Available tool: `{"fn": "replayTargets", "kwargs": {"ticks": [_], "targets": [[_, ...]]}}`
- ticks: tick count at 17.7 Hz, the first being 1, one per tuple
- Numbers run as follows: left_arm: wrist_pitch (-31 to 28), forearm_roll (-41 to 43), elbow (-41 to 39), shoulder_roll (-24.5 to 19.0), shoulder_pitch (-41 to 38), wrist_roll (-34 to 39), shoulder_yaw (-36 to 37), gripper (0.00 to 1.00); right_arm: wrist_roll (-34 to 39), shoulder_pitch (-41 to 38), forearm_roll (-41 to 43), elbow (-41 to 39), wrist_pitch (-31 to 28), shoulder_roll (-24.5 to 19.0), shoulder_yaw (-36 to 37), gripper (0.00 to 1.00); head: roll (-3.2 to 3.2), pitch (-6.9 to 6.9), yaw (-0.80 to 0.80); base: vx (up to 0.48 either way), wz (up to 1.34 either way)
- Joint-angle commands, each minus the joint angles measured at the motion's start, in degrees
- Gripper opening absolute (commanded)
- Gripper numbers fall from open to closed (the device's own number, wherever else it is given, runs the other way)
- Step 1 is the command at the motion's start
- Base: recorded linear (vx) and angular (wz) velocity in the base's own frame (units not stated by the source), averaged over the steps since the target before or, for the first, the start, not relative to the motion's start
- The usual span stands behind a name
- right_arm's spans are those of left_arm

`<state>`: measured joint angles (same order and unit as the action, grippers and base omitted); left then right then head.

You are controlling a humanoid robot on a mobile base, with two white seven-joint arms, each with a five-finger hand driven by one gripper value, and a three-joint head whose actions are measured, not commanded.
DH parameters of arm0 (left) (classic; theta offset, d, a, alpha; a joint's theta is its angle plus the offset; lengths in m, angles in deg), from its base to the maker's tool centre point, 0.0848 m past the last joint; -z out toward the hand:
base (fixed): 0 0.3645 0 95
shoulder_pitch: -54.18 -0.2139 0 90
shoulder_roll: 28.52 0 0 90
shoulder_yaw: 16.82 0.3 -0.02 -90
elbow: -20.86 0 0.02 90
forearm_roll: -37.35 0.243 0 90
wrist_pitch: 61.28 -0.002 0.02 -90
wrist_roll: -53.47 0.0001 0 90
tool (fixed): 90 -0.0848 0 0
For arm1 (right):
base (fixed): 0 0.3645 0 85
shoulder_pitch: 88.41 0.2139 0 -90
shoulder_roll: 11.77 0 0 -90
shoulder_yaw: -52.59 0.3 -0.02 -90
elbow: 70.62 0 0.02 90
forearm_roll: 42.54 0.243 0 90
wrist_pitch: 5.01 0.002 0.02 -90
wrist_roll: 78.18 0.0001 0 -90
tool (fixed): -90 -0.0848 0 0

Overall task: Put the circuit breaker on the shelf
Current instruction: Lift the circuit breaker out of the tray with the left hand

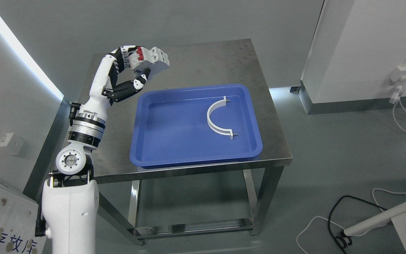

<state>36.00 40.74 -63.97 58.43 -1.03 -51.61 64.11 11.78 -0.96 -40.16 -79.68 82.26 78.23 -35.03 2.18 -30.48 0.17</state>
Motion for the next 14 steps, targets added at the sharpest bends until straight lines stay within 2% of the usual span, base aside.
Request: {"fn": "replayTargets", "kwargs": {"ticks": [1,6,14], "targets": [[3.44,-11.12,-0.77,2.04,-4.8,4.09,-6.84,0.11,-0.13,-0.01,0.0,0.0,0.01,1.0,0.0,1.0,0.0,0.0,0.0,0.0,0.0],[5.29,-11.12,-0.77,2.04,-6.66,4.09,-6.05,0.11,-0.13,-0.01,0.0,0.0,0.01,1.0,0.0,1.0,0.0,0.0,0.0,-0.02,0.0],[9.06,-11.21,-0.07,2.04,-10.26,4.18,-0.87,0.12,-0.13,-0.01,0.0,0.0,0.01,1.0,0.0,1.0,0.0,0.0,0.0,-0.237,-0.01]]}}
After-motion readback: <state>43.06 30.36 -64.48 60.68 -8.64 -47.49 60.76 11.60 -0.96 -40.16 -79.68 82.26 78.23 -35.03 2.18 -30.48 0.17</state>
